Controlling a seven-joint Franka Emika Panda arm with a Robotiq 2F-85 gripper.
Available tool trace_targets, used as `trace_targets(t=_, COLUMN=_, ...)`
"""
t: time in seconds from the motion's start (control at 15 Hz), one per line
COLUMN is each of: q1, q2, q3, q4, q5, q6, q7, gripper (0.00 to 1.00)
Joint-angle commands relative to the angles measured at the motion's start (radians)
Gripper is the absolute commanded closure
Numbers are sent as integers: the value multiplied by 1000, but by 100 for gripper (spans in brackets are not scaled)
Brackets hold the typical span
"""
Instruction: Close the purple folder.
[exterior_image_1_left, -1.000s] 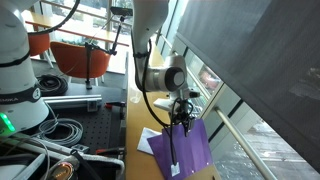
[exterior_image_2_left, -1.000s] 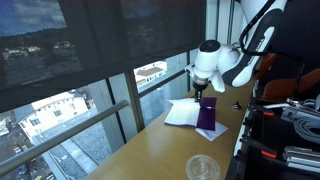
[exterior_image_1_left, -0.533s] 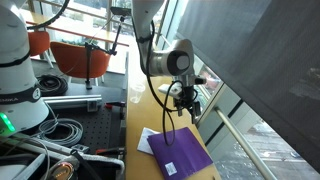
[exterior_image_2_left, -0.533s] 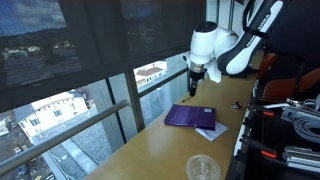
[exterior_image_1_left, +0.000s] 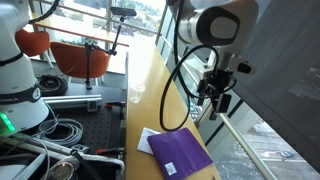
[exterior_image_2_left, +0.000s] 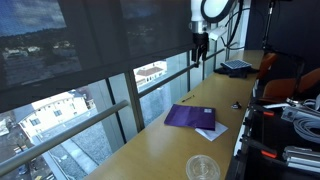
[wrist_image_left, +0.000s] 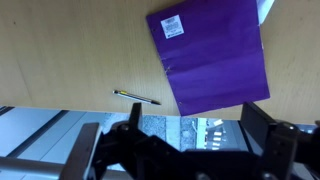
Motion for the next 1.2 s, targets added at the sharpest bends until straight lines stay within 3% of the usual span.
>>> trace_targets(t=0.0, q1=-145, q2=1, q3=103, q4=151, q5=161, q6=-243, q7=-48, gripper=0)
trace_targets(t=0.33, q1=-247, q2=-12, q3=139, q4=233, q5=343, q6=-482, q7=-18, gripper=0)
trace_targets(t=0.53, q1=-270, q2=-51, q3=134, q4=172, q5=373, q6=-421, q7=-20, gripper=0)
trace_targets(t=1.13, q1=-271, q2=-8, q3=143, q4=209, q5=341, q6=-442, q7=-28, gripper=0)
